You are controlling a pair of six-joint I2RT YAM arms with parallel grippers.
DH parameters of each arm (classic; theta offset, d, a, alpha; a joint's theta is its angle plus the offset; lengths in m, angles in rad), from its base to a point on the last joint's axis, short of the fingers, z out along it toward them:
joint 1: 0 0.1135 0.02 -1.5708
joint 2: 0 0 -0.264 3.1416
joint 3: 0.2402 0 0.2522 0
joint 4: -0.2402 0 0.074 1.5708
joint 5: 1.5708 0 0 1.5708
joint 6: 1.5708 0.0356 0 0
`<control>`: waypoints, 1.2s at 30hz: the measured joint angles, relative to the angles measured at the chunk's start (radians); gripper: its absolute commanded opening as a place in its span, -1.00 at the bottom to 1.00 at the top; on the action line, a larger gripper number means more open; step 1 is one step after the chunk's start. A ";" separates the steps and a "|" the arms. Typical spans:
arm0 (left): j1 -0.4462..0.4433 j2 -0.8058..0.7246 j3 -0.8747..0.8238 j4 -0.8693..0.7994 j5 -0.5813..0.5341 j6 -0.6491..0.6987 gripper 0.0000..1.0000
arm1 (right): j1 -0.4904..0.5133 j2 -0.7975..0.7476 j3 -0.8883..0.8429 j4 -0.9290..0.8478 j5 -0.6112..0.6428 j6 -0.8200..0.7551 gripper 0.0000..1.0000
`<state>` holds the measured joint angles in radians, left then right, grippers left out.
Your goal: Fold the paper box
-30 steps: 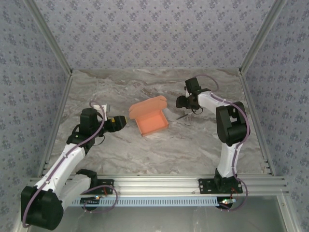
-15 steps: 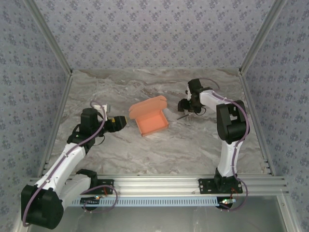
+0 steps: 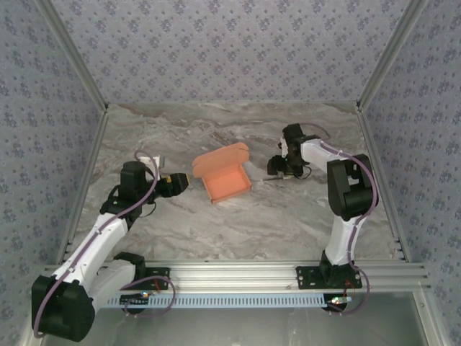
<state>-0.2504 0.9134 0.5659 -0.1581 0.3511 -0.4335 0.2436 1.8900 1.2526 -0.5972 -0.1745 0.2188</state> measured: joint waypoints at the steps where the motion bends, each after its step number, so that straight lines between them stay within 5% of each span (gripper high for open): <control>1: 0.000 0.000 0.000 0.000 0.000 0.000 0.63 | 0.000 -0.008 -0.010 -0.003 -0.004 0.000 0.44; 19: 0.000 -0.002 0.000 -0.004 -0.004 0.004 0.63 | 0.118 -0.146 -0.202 0.002 0.060 -0.003 0.28; 36: 0.000 -0.044 0.000 -0.027 -0.016 0.004 0.63 | 0.240 -0.047 -0.092 -0.050 0.264 -0.030 -0.57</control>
<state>-0.2504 0.8692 0.5659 -0.1852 0.3355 -0.4297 0.4831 1.8435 1.1610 -0.6476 0.0898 0.1886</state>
